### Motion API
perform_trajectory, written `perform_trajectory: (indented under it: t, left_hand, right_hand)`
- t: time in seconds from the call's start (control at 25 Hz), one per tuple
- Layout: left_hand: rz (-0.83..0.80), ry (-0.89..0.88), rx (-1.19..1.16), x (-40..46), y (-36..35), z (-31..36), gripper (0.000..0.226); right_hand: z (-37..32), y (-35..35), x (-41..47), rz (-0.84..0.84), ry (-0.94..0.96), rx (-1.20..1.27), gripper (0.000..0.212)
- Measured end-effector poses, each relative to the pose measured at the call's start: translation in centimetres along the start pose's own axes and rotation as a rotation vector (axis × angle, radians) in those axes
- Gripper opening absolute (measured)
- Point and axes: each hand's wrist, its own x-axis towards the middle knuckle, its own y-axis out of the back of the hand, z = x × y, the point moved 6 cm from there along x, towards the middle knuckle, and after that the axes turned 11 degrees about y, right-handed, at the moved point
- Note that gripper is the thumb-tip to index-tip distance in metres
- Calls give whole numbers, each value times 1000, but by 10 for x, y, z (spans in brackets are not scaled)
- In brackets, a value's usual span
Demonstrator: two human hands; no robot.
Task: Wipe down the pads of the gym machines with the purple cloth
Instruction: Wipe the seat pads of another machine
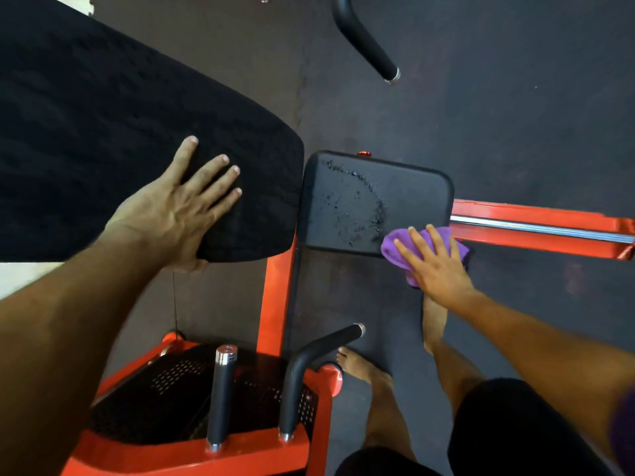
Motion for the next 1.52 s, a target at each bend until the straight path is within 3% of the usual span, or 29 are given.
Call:
perform_trajectory:
  t: [0.08,0.24,0.4,0.48,0.64,0.72,0.8,0.92,1.12,1.2,1.32,1.44,1.52]
  left_hand:
    - [-8,-6,-17,1,1,1,111]
    - [-11,-6,-21,2,-2,1,111]
    - [-2,0,-33,4,-3,2,112]
    - [-8,3,-35,3,-3,2,112]
    - [-5,-4,-42,2,-1,0,113]
    - [-4,-6,-57,1,1,0,113]
    - [7,-5,-55,2,0,1,114]
    - [10,0,-75,3,-3,1,114]
    - [12,-5,-65,5,-6,3,114]
    - [1,-7,-76,5,-4,4,114]
    - [7,8,-80,3,-6,4,115]
    - [14,2,-89,6,-4,3,115]
    - [19,8,-103,7,-4,4,115]
  right_hand:
    - [20,13,22,-29,86,-11,92]
    - [69,52,102,26,-163,30,90]
    - [52,47,96,96,-265,88,82]
    - [18,28,56,79,-184,104,85]
    - [-30,-6,-1,-106,51,227,89]
    - [-20,5,5,-81,110,270,85]
    - [7,31,28,52,143,277,69]
    - [62,76,85,228,3,239,59]
    - [51,71,152,131,-160,95,67]
    - [12,51,132,71,-61,87,84]
    - [-51,15,77,-178,170,71,107]
    - [-52,18,69,-270,406,-2,101]
    - [-20,37,97,-198,468,-138,85]
